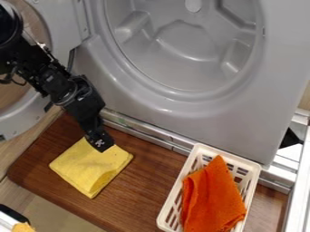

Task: Move the yellow cloth on the left side of the basket

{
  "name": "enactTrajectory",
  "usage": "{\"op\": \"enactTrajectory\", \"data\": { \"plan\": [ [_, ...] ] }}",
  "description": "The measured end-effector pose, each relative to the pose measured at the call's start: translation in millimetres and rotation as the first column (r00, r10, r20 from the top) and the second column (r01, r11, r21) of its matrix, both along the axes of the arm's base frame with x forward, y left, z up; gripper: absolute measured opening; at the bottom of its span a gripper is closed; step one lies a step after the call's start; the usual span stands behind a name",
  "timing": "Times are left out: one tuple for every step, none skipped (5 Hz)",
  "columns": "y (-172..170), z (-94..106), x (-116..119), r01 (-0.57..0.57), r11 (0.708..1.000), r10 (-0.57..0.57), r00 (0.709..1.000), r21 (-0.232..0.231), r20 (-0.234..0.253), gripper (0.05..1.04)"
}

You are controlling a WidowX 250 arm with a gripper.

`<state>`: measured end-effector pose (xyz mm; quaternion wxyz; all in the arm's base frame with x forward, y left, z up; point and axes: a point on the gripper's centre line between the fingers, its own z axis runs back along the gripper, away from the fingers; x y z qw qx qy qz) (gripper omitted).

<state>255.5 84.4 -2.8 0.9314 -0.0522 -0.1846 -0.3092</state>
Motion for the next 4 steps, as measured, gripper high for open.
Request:
{"op": "enactTrajectory", "data": {
  "plan": [
    [-0.7,-8.7,-3.4,-0.004,1.0,0.004,0.999,-0.014,-0.032,0.999],
    [15.7,-39.7,-12.9,-0.06,0.998,0.056,0.987,-0.023,-0.148,0.999],
    [24.3,-50.9,-20.1,-0.092,0.995,0.087,0.981,-0.023,-0.176,0.999],
    [27.8,-61.3,-26.9,-0.114,0.993,0.112,0.969,0.001,-0.222,0.999]
  ]
}}
